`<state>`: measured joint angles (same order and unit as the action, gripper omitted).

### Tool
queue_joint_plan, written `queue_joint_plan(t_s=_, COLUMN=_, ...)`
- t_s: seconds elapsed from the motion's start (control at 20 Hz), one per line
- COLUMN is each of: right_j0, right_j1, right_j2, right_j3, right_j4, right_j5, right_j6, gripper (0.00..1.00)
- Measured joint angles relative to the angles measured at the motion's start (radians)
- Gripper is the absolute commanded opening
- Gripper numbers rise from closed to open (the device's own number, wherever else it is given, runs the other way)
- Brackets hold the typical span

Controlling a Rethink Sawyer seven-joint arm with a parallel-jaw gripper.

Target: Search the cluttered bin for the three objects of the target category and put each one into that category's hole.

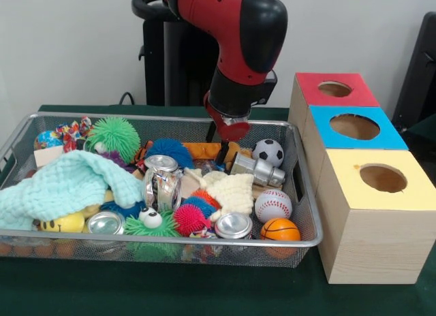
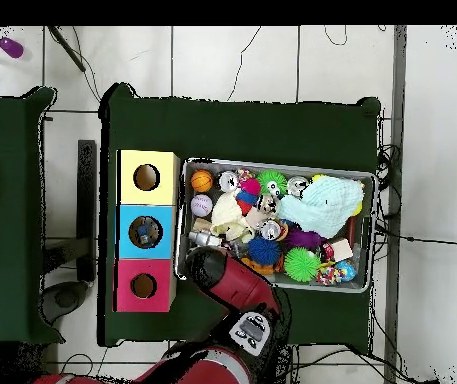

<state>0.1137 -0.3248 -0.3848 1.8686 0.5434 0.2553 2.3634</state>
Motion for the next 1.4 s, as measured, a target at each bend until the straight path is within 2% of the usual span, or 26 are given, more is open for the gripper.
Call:
queue_joint_plan(t_s=0.55, right_j0=0.000, right_j1=0.003, right_j2=-0.002, right_j3=-0.001, right_j4=-0.004, right_j5=-0.005, right_j6=0.000, gripper=1.00)
queue_joint_plan(t_s=0.85, right_j0=0.025, right_j1=0.032, right_j2=-0.025, right_j3=-0.015, right_j4=-0.015, right_j5=-0.037, right_j6=0.000, gripper=1.00)
queue_joint_plan(t_s=1.1, right_j0=0.041, right_j1=0.042, right_j2=-0.038, right_j3=-0.017, right_j4=-0.054, right_j5=-0.080, right_j6=0.000, gripper=1.00)
queue_joint_plan(t_s=1.15, right_j0=0.042, right_j1=0.046, right_j2=-0.044, right_j3=-0.016, right_j4=-0.083, right_j5=-0.104, right_j6=0.000, gripper=0.00)
queue_joint_plan(t_s=1.4, right_j0=0.053, right_j1=0.066, right_j2=-0.065, right_j3=-0.025, right_j4=-0.091, right_j5=-0.121, right_j6=0.000, gripper=0.00)
